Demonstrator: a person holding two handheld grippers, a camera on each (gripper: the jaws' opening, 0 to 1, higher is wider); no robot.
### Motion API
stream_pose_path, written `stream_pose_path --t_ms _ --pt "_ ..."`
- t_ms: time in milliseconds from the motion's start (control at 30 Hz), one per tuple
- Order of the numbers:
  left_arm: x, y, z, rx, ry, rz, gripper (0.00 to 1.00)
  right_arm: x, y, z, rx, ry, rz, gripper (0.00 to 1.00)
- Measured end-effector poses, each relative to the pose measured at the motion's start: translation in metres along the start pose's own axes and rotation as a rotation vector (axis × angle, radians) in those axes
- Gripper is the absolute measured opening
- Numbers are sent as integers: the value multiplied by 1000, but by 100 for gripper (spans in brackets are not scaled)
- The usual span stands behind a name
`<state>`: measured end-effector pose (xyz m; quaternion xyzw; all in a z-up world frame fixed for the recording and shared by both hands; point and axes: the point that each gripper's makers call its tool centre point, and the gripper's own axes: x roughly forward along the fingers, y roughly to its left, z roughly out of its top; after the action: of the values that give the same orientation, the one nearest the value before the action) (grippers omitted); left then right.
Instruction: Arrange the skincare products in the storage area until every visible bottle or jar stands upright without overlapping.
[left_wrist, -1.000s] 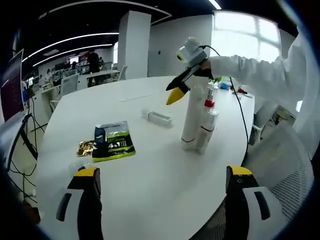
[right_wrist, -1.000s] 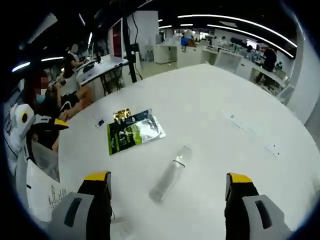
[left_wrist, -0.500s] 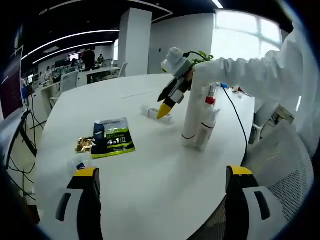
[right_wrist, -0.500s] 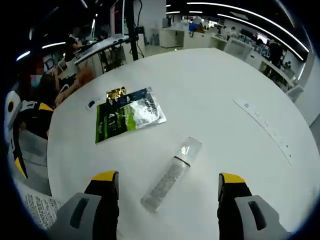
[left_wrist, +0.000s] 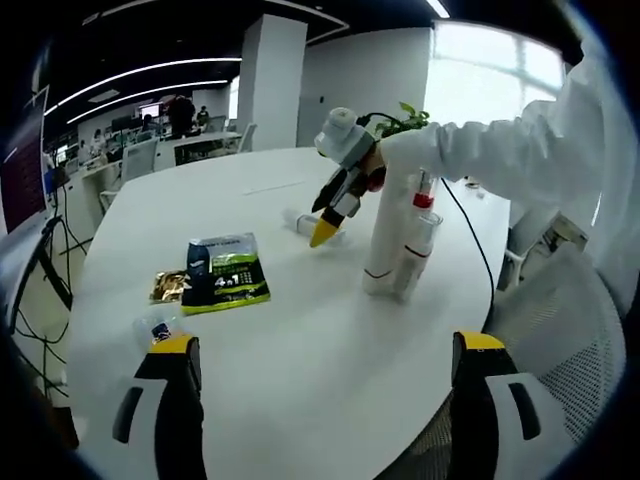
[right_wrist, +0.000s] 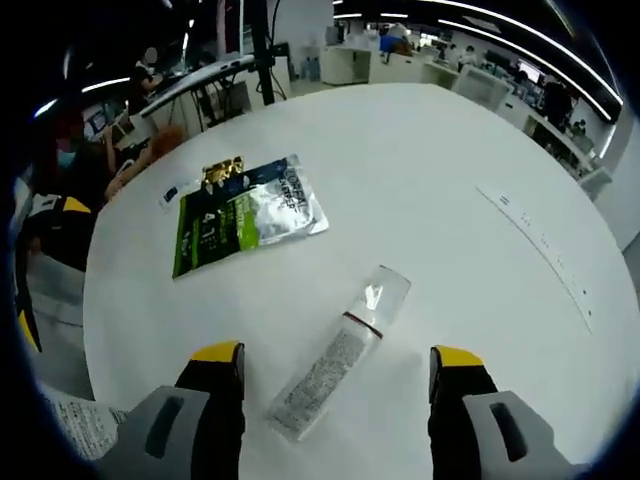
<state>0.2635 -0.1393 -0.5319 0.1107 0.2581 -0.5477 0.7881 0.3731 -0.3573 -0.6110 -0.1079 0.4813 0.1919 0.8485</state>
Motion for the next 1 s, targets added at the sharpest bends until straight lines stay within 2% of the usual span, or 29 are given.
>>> stream_pose_path --t_ms 200,300,400,833,1000 --pt "0 4 -1 -8 2 15 99 4 -6 4 11 -17 -1 55" --pt "0 4 -2 -11 7 13 98 5 -5 3 19 -8 16 49" --pt "1 3 -4 -6 16 12 97 8 -1 1 20 -3 41 39" --pt "1 4 -5 -2 24 12 96 7 -11 1 5 -14 -6 21" --pt "1 4 -5 3 26 14 94 7 -13 0 11 -17 -15 18"
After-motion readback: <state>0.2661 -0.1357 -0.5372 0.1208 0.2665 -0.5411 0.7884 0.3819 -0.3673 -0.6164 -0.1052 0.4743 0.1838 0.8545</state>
